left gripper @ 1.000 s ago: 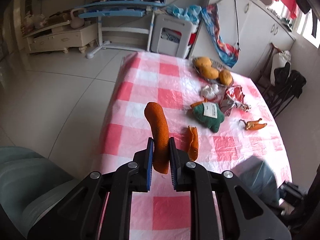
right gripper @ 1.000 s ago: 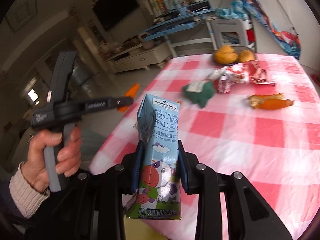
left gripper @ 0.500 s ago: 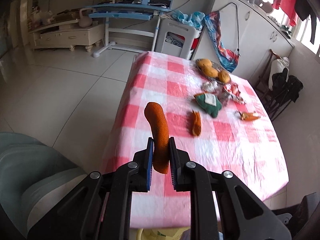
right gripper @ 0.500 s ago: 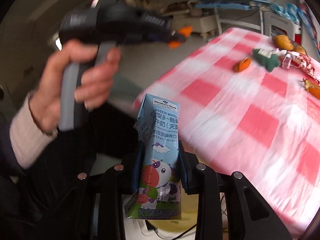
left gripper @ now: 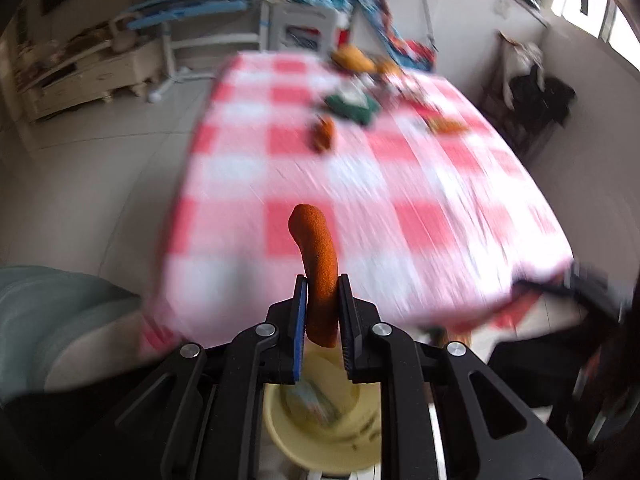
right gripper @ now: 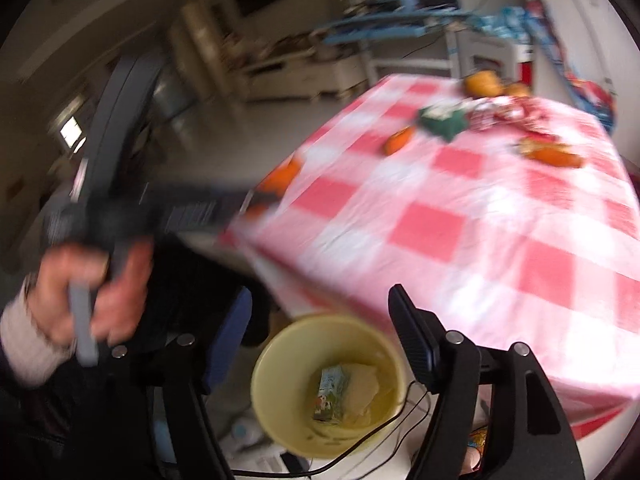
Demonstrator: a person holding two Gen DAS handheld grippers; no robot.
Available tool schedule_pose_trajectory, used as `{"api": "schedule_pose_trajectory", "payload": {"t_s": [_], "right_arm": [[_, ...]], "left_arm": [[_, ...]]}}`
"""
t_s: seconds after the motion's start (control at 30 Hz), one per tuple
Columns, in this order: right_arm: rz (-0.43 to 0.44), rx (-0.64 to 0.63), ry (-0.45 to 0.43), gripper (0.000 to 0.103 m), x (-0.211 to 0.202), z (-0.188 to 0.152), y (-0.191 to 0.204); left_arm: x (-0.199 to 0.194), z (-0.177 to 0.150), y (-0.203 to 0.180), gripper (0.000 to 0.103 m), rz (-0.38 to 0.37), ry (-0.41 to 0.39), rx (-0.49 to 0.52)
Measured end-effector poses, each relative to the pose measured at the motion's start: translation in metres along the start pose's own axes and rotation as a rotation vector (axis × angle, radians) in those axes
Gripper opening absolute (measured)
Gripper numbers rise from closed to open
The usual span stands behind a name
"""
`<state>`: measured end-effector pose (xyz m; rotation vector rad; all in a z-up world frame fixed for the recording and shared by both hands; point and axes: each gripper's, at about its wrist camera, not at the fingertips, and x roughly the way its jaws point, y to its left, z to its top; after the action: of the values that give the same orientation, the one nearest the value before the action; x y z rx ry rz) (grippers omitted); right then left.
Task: Collect trash
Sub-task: 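Lower the left tool over the bucket and release the orange peel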
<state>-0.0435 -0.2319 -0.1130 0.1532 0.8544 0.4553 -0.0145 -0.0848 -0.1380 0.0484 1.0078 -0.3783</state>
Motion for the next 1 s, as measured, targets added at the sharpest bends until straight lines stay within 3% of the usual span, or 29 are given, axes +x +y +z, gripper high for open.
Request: {"api": "schedule_pose_trajectory", "payload": {"t_s": [0.1,0.17,0.23,0.27,0.3,0.33,0.47,0.6,0.8,1.0], "right_arm": [[-0.032,0.042,-0.042,0.071,-0.005,0.004,-0.007],[-0.049,0.061,-0.054,0.073,-0.009,0.004,-0.01],[-0.068,0.07,-0.055,0.073,-0.01,0.003,-0.013],[-0.083,0.067,-0.054,0.073,-0.009,0.002,-0.013],[-0.098,0.062,-0.052,0.074,-0.009,0.001,-0.011],[-0.11,0.058,-0.049,0.074,-0.008,0.0,-0.011],[-0.125,0.048,-0.039,0.075,-0.005,-0.005,-0.01],[-0.133,0.044,-0.036,0.076,-0.005,-0.006,-0.009],[-0.152,0.044,-0.047,0.076,-0.004,-0.006,-0.008],[-0.178,0.07,-0.088,0.078,-0.003,-0.001,-0.01]], "left_arm": [[0.01,-0.026,-0.021,0.015,-0.047,0.113,0.091],[0.017,-0.043,-0.035,0.018,-0.022,0.177,0.171],[0.019,-0.051,-0.042,0.028,0.0,0.199,0.214],[0.018,-0.051,-0.042,0.039,0.012,0.191,0.213],[0.015,-0.05,-0.041,0.048,0.021,0.178,0.203],[0.012,-0.048,-0.038,0.051,0.029,0.16,0.184],[0.005,-0.035,-0.016,0.055,0.061,0.086,0.065],[-0.006,-0.019,0.001,0.061,0.147,-0.026,-0.034],[-0.041,0.024,0.005,0.082,0.225,-0.209,-0.056],[-0.044,0.048,0.003,0.087,0.29,-0.294,-0.041]]}}
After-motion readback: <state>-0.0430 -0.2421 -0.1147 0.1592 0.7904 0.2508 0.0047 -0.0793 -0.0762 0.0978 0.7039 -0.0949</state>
